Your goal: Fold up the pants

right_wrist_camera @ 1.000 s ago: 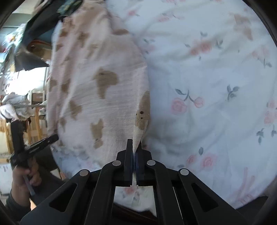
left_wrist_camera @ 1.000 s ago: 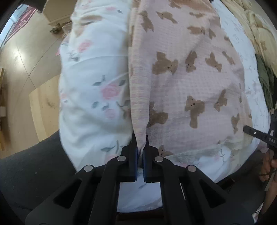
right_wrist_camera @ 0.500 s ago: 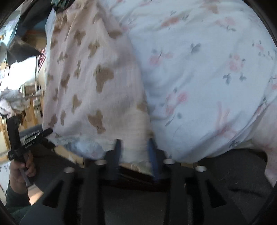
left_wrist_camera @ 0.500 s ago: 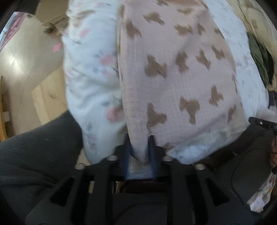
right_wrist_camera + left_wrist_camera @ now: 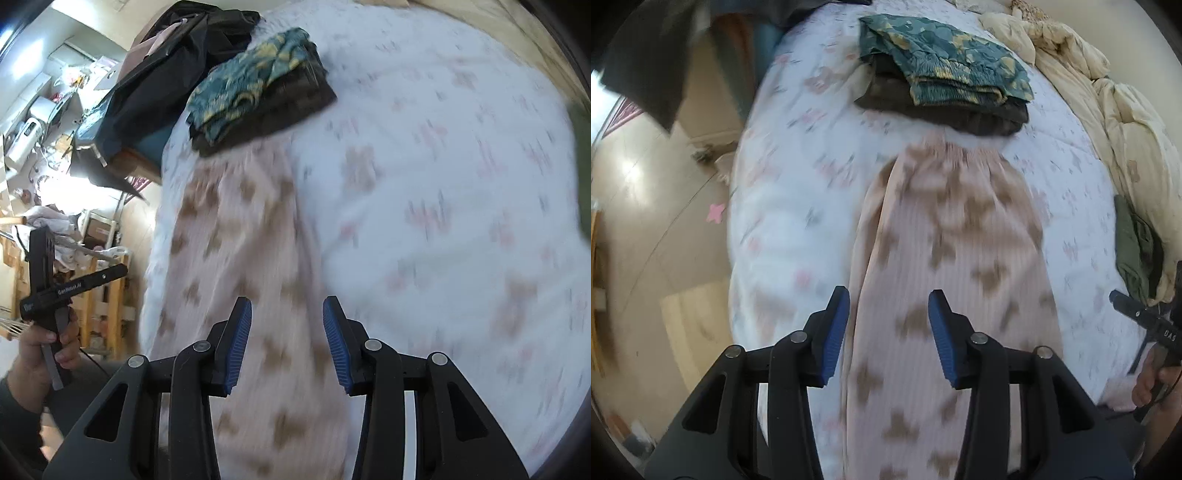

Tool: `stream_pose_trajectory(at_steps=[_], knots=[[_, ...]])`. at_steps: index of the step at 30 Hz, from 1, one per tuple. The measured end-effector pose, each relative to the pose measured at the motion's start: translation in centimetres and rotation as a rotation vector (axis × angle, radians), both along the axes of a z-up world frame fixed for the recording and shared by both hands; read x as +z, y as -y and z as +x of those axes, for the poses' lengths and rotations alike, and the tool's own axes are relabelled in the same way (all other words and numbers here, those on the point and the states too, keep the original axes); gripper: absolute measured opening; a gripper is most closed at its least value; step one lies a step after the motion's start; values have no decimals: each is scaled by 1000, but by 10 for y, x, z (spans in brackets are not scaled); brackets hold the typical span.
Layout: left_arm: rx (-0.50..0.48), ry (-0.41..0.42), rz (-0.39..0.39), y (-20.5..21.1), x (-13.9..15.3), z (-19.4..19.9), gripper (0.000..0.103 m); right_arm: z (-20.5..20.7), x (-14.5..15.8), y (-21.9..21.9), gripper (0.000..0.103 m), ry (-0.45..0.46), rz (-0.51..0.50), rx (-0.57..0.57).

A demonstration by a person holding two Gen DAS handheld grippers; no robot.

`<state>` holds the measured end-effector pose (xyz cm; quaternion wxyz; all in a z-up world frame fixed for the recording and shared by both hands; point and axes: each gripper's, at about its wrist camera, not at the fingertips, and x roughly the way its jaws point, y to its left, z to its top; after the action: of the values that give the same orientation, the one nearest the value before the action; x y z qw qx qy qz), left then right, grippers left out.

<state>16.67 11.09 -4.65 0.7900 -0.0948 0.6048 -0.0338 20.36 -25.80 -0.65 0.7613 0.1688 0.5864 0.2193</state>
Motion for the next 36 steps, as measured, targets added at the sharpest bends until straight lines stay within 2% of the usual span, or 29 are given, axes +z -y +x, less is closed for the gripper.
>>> stream_pose_trajectory(at_steps=[3, 6, 10, 14, 16, 17, 19, 20, 22, 24, 27, 29, 30, 36], knots=[[-27, 2, 47, 12, -17, 35, 40, 46, -13, -10, 43, 19, -32, 1], [-27, -7, 13, 20, -38, 62, 40, 90, -32, -22, 43, 3, -25, -3], [-65, 1, -6, 33, -58, 94, 40, 123, -51, -37, 43, -28, 17, -10], [-93, -3, 146, 42, -87, 115, 40, 153, -79, -69, 43, -48, -37, 45], [-72, -23, 160, 34, -102, 121, 40, 160, -94, -82, 43, -74, -35, 77], [-61, -28, 131, 30, -109, 122, 42, 162, -99, -88, 39, -75, -44, 91], [-96, -11, 151, 33, -110, 123, 42, 165, -105, -101, 7, -55, -96, 133], [-106, -14, 164, 35, -110, 123, 42, 166, -105, -104, 0, -35, -128, 145], [-102, -24, 159, 33, -111, 123, 42, 169, -103, -98, 0, -18, -106, 134], [-131, -31, 175, 36, -113, 124, 42, 175, -104, -78, 0, -21, -98, 72], [-143, -29, 182, 40, -114, 129, 42, 183, -111, -60, 0, -17, -152, 37], [-145, -25, 183, 41, -114, 129, 42, 184, -111, -63, 2, 1, -196, 80], [-146, -24, 187, 42, -113, 128, 42, 181, -103, -65, 9, 36, -204, 99], [-116, -23, 146, 38, -110, 127, 42, 168, -69, -59, 14, 99, -113, 97]])
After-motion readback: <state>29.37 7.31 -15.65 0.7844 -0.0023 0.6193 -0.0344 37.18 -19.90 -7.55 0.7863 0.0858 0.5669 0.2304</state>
